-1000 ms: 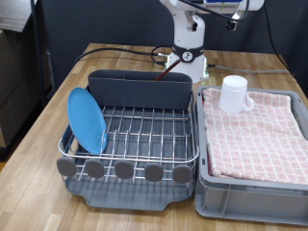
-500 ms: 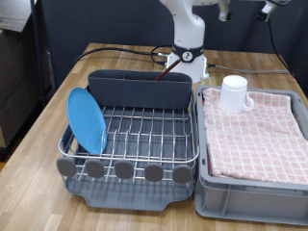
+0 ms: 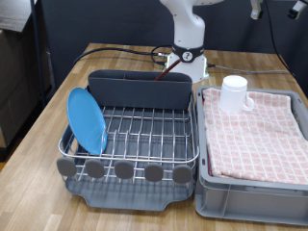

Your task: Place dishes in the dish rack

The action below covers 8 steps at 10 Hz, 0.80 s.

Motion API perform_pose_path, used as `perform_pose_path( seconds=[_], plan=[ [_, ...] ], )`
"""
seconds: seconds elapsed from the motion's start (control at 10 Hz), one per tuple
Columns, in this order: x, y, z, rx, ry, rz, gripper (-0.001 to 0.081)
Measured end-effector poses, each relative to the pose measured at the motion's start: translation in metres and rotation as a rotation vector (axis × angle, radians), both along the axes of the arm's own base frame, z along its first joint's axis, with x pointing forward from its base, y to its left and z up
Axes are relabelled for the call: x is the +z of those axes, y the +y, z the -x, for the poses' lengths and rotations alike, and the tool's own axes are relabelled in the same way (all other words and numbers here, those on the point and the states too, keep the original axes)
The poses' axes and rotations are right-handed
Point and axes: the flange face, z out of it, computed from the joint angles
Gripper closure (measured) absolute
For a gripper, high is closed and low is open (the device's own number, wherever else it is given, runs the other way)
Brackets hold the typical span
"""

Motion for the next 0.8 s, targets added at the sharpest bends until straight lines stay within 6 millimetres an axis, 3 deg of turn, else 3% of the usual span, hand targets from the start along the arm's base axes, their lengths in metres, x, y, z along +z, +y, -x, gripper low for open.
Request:
perform_pose_path(
  seconds=[0.4, 0.8],
  plan=[
    [-0.022, 0.022, 0.009, 0.075, 0.066, 0.036, 0.0003],
    [-0.066, 0.024, 0.014, 0.169, 0.162, 0.068, 0.0003]
  ],
)
